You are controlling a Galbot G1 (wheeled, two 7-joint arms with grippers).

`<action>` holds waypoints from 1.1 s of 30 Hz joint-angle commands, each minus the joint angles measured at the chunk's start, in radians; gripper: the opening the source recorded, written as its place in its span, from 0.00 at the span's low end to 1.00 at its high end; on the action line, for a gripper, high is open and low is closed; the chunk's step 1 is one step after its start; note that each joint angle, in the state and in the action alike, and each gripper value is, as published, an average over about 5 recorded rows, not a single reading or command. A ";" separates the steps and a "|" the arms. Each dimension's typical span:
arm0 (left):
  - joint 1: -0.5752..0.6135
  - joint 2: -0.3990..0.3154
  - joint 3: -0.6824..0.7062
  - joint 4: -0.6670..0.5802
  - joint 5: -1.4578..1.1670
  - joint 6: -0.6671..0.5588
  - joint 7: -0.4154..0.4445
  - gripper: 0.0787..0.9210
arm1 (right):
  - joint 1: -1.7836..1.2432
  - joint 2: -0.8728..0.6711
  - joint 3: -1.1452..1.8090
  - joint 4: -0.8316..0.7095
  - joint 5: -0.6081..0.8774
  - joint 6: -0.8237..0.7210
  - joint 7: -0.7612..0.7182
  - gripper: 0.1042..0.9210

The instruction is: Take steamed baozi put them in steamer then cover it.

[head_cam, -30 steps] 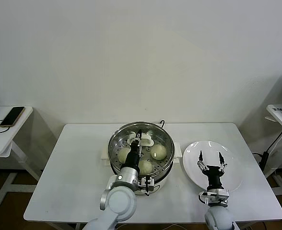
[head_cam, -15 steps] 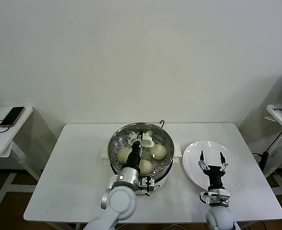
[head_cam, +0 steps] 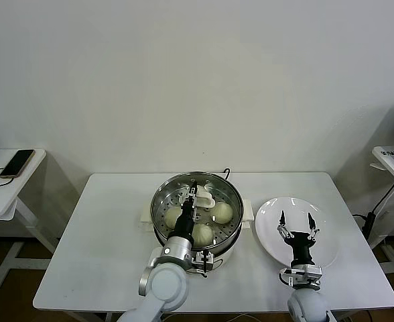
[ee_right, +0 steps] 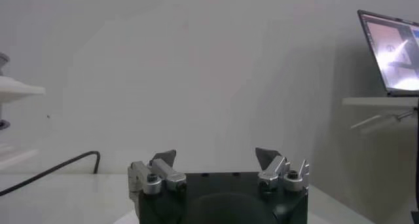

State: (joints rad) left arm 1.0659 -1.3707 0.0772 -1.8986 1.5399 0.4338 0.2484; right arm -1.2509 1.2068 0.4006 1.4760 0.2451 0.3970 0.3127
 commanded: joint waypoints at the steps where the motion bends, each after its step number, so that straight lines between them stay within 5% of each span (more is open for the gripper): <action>1: 0.083 0.033 -0.005 -0.162 -0.024 0.000 0.003 0.34 | 0.007 -0.003 -0.003 0.002 0.001 -0.002 0.002 0.88; 13: 0.382 0.218 -0.132 -0.508 -0.325 -0.005 -0.007 0.76 | 0.025 -0.031 -0.028 0.012 0.003 -0.060 0.006 0.88; 16: 0.382 0.233 -0.225 -0.525 -0.517 -0.008 -0.099 0.85 | 0.012 -0.038 -0.041 0.031 0.009 -0.089 0.006 0.88; 20: 0.309 0.207 -0.391 -0.443 -0.988 -0.068 -0.394 0.88 | -0.018 -0.044 -0.052 0.072 0.021 -0.138 -0.006 0.88; 23: 0.262 0.191 -0.501 -0.328 -1.297 -0.193 -0.504 0.88 | -0.043 -0.047 -0.052 0.100 0.058 -0.149 -0.039 0.88; 33: 0.256 0.174 -0.619 0.005 -1.682 -0.507 -0.341 0.88 | -0.055 -0.049 -0.041 0.086 0.141 -0.107 -0.094 0.88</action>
State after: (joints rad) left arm 1.3252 -1.1934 -0.3378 -2.1591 0.5084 0.2251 -0.0590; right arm -1.2832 1.1616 0.3568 1.5438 0.3192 0.2948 0.2659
